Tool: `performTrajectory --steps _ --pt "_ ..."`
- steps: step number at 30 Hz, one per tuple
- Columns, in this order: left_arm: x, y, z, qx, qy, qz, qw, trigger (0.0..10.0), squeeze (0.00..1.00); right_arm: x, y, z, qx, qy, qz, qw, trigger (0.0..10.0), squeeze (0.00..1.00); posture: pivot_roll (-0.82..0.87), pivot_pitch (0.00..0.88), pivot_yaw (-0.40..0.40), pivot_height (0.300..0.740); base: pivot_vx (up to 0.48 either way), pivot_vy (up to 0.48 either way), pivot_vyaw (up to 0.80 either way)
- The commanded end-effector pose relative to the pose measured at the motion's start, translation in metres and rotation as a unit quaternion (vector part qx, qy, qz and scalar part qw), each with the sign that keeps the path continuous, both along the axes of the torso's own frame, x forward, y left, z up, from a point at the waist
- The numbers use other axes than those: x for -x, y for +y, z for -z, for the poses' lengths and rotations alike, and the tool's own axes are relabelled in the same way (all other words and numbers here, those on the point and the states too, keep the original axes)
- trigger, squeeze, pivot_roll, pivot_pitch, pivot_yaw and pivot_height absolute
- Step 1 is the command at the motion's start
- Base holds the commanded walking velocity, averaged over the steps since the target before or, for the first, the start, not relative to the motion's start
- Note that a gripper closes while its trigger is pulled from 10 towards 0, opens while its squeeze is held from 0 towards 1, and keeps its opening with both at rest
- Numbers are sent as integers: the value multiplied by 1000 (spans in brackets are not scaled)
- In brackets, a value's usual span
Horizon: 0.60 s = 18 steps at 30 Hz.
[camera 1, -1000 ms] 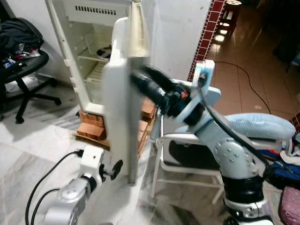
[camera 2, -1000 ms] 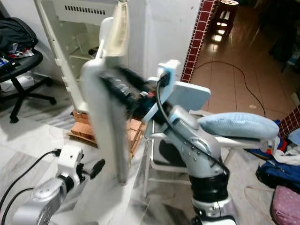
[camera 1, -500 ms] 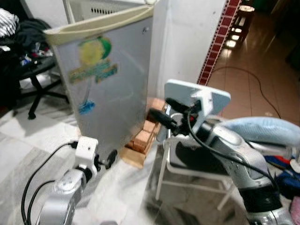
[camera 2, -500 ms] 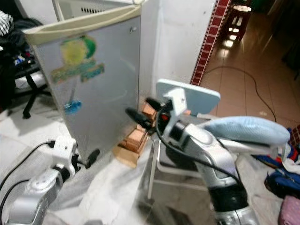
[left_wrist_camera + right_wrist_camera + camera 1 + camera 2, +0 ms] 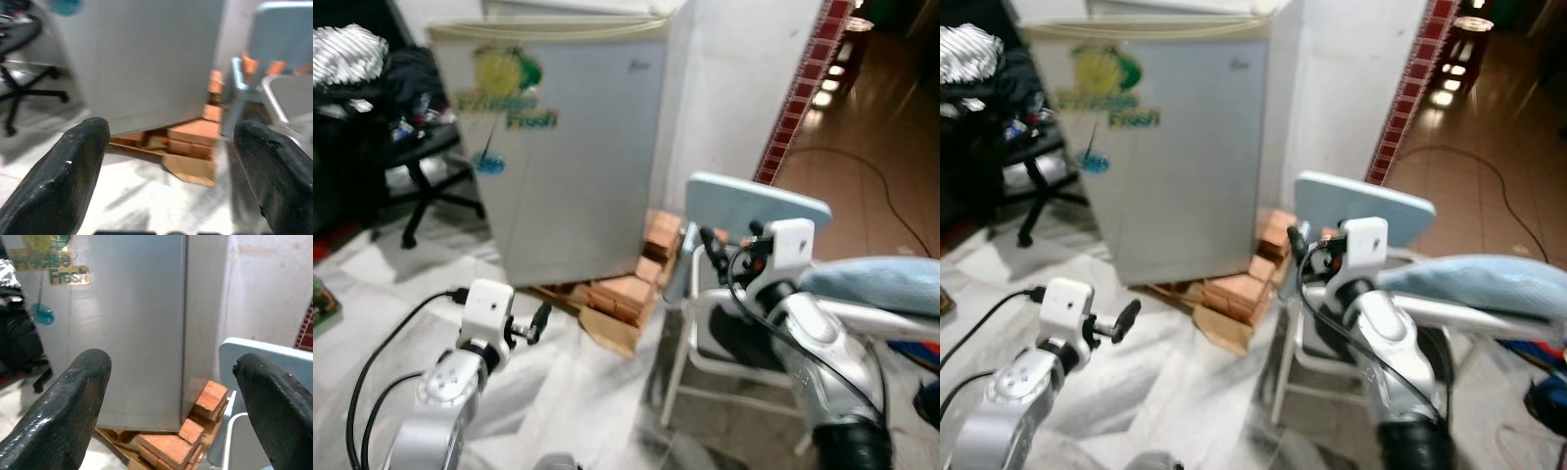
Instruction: Restocking fridge
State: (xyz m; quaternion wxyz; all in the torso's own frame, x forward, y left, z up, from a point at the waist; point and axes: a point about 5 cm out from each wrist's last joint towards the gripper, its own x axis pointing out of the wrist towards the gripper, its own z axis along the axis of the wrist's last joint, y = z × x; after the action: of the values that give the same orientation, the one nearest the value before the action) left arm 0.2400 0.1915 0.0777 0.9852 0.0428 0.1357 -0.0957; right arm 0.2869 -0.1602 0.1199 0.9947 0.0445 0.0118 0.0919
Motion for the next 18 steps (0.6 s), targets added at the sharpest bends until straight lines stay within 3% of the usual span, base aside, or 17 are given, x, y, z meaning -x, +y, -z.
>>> performTrajectory --steps 1,8,12,14,16,17,18 --pt "-5 1 -7 11 -19 -7 1000 10000 0 5 -15 -4 24 -16 33 999 10000 0 57 0 -11 740 0 480 0" --pt "-10 2 -4 30 -39 -18 999 10000 0 12 -29 8 22 6 81 996 10000 0 40 0 -26 740 0 480 0" --pt "-13 0 -5 31 -46 -17 998 10000 0 10 -29 6 43 2 89 995 10000 0 38 0 -27 740 0 480 0" --pt "-14 -2 -7 30 -53 -13 998 10000 0 6 -25 5 91 -4 86 992 10000 0 33 0 -24 740 0 480 0" --pt "-14 -2 -8 32 -57 -13 998 10000 0 4 -22 4 104 -9 74 992 10000 0 34 0 -26 740 0 480 0" --pt "-14 -3 -8 32 -59 -13 998 10000 0 4 -20 7 60 12 74 995 10000 0 37 0 -29 740 0 480 0" --pt "-14 -3 -8 32 -59 -13 998 10000 0 4 -20 7 60 12 74 995 10000 0 37 0 -29 740 0 480 0"
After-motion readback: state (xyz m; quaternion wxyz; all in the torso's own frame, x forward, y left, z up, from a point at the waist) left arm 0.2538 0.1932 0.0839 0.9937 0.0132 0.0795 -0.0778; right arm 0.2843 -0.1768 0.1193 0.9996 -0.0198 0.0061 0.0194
